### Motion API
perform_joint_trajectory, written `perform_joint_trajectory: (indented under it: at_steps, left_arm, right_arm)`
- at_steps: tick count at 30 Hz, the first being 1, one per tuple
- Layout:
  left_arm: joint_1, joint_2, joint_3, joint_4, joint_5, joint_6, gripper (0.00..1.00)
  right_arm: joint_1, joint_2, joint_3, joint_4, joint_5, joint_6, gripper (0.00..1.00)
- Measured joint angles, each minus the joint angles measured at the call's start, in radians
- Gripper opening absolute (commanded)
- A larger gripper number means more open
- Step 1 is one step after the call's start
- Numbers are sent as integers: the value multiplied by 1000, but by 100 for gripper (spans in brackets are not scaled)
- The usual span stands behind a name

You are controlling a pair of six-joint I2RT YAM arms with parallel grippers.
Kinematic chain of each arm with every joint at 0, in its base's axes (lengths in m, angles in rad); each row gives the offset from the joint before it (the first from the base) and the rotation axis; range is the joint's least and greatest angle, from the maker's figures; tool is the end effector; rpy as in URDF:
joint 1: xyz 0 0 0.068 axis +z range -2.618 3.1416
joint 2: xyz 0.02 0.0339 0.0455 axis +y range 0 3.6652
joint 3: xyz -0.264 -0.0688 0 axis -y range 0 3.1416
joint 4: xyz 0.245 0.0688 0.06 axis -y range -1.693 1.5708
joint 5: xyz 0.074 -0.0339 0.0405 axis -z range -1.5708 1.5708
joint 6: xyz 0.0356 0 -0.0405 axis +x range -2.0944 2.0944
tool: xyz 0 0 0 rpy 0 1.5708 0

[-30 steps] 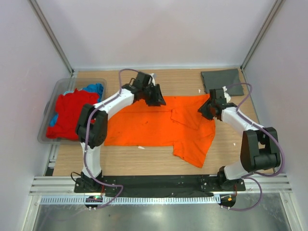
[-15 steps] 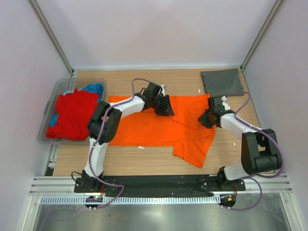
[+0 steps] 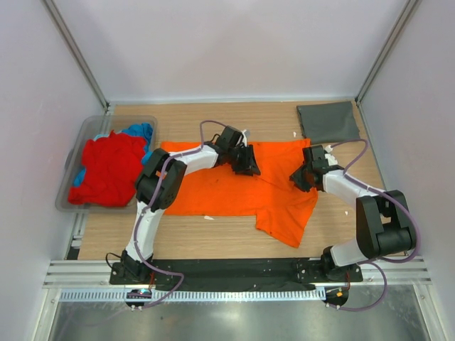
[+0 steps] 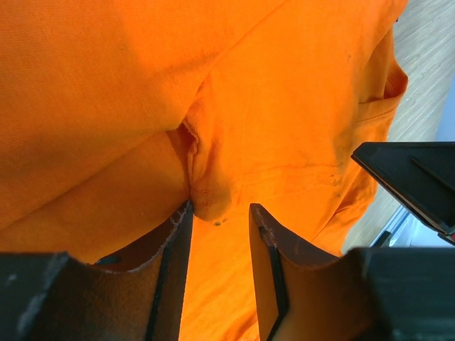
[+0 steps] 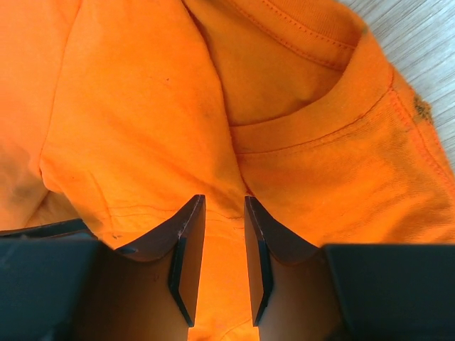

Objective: Fold and stack the t-shirts
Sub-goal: Fold the tshirt

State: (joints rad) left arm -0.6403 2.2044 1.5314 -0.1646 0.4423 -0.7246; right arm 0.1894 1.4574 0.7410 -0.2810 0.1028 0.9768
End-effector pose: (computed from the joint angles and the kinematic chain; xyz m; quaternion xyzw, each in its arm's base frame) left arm 0.3729 -0.2968 0.1416 0.0402 0.9133 -0.3795 0.1422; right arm 0.2694 0.0479 0.1683 0.3809 0.8791 0.1144 0.2629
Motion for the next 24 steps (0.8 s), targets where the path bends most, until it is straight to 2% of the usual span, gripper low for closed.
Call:
perform_joint_trajectory:
  at_steps: [4, 5, 7, 8, 11, 24]
  left_arm:
    - [0, 10, 7, 1, 0, -4, 29]
    - [0, 14, 10, 1, 0, -4, 21]
    - [0, 24, 20, -1, -1, -5, 10]
    - [0, 30, 25, -3, -1, -5, 0]
    - [0, 39, 35, -10, 1, -8, 0]
    - [0, 38, 55, -52, -6, -32, 0]
  right_arm:
    - [6, 2, -5, 16, 5, 10, 29]
    - [7, 4, -5, 17, 8, 11, 22]
    - [8, 6, -7, 19, 14, 16, 17]
    - [9, 6, -10, 23, 17, 18, 12]
    - [10, 6, -21, 26, 24, 22, 1]
    - [12, -54, -27, 26, 26, 41, 1]
